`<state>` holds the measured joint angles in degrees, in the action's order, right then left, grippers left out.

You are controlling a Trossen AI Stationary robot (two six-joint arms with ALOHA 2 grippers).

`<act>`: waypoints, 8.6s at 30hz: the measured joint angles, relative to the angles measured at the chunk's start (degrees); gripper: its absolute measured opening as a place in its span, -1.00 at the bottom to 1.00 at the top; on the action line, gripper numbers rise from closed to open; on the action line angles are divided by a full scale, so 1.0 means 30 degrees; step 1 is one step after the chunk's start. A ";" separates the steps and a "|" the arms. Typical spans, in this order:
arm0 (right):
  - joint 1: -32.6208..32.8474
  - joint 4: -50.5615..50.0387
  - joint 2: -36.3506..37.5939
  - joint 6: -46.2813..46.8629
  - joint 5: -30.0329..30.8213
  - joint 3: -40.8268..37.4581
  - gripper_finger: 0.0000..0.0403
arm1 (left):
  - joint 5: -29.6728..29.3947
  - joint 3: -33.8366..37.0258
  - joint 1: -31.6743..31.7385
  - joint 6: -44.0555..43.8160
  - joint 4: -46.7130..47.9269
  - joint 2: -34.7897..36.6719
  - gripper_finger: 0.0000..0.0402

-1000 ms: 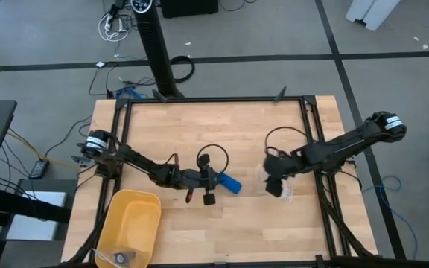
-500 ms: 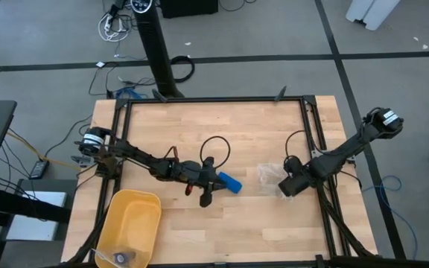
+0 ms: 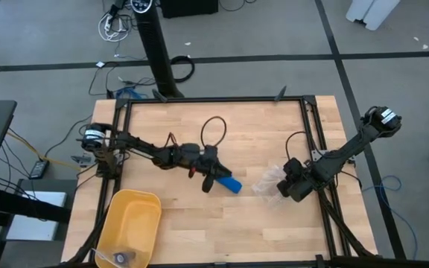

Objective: Roll bandage
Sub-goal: Open the zip bag

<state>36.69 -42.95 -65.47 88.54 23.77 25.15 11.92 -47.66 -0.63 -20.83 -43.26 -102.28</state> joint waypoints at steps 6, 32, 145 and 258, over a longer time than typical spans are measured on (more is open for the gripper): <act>-0.0036 -0.0229 0.0073 -0.2827 0.2363 0.1324 -0.93 | 0.0344 0.0000 0.1302 -0.0823 -0.0212 0.0000 -0.71; -0.1610 -0.0223 -0.3005 -0.3298 -0.1164 0.1450 -0.46 | 0.1489 0.0000 0.1561 -0.1074 0.0813 -0.0007 -0.56; -0.3357 0.1961 -0.3140 -2.5351 0.8825 1.0389 -0.42 | -0.9279 -0.3942 -0.0646 1.0900 0.4060 0.0131 -0.99; -0.4619 0.8594 -0.4087 -3.0399 0.8785 1.0229 -0.39 | -1.4231 -0.3344 -0.2526 0.3509 0.1203 0.0117 -0.99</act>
<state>22.83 -17.17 -77.73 -2.66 50.13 55.83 -30.78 -57.69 -8.21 -10.31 -39.65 -101.93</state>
